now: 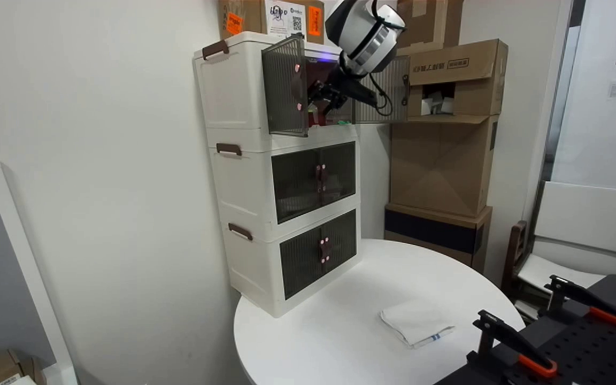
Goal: Remove the jug from the topmost cabinet.
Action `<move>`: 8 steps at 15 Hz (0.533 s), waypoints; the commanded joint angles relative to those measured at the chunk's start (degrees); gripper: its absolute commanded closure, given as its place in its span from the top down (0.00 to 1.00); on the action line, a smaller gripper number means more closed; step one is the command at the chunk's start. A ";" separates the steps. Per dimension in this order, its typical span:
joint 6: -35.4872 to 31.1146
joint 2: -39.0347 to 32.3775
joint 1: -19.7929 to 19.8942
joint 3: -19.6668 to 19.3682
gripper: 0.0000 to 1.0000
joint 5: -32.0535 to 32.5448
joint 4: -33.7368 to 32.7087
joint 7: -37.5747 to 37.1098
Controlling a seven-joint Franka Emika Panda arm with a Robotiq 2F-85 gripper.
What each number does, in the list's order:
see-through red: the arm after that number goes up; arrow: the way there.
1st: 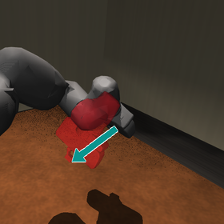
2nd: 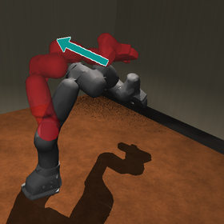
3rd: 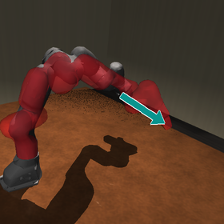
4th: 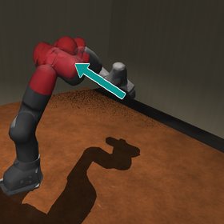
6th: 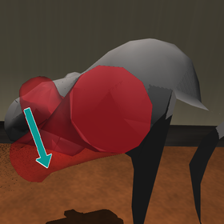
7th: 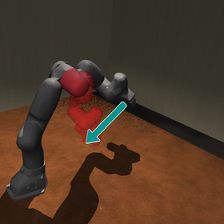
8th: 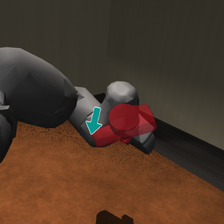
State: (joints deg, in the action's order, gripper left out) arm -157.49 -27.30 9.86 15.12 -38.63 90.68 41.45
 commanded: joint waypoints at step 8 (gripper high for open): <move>0.57 -4.21 3.53 5.82 0.09 -2.97 -4.91 6.43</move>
State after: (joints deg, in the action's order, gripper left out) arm -157.45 -30.67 12.46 19.77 -40.31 87.30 46.46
